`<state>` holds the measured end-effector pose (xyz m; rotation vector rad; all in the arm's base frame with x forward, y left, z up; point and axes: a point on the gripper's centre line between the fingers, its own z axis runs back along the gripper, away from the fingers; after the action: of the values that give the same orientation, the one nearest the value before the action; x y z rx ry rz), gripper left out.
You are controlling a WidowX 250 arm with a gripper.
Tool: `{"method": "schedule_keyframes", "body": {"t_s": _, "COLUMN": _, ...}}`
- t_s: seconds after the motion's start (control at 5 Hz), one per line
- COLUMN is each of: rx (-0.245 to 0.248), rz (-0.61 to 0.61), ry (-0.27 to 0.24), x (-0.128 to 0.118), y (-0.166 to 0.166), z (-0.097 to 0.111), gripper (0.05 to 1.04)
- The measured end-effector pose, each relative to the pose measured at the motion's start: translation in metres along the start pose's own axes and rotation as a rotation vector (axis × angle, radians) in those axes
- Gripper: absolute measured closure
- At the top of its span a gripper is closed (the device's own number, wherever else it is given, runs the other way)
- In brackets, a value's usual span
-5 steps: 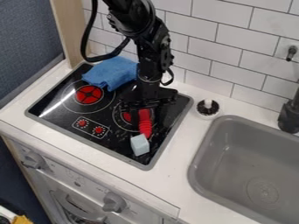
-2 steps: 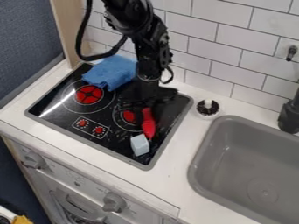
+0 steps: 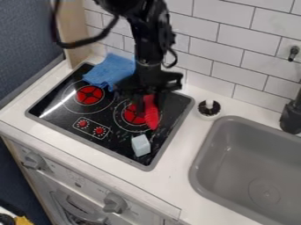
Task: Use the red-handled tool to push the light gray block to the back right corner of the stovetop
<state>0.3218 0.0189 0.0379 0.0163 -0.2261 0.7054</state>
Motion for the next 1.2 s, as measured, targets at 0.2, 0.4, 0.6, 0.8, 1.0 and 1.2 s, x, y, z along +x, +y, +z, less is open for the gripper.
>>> {"method": "schedule_keyframes", "body": {"t_s": 0.2, "rx": -0.043, "rz": -0.009, "ry": 0.004, "x": -0.029, "y": 0.007, "z": 0.025, "gripper": 0.654}}
{"method": "schedule_keyframes", "body": {"t_s": 0.4, "rx": -0.071, "rz": -0.049, "ry": 0.073, "x": -0.070, "y": 0.010, "z": 0.034, "gripper": 0.665}}
{"method": "schedule_keyframes", "body": {"t_s": 0.6, "rx": -0.073, "rz": -0.103, "ry": 0.136, "x": -0.101, "y": 0.010, "z": 0.034, "gripper": 0.668}}
{"method": "schedule_keyframes", "body": {"t_s": 0.8, "rx": -0.064, "rz": -0.110, "ry": 0.194, "x": -0.120, "y": 0.015, "z": 0.028, "gripper": 0.668}}
{"method": "schedule_keyframes", "body": {"t_s": 1.0, "rx": -0.020, "rz": -0.159, "ry": 0.255, "x": -0.145, "y": 0.022, "z": 0.017, "gripper": 0.669}}
{"method": "schedule_keyframes", "body": {"t_s": 1.2, "rx": 0.028, "rz": -0.167, "ry": 0.299, "x": -0.153, "y": 0.031, "z": 0.003, "gripper": 0.669}}
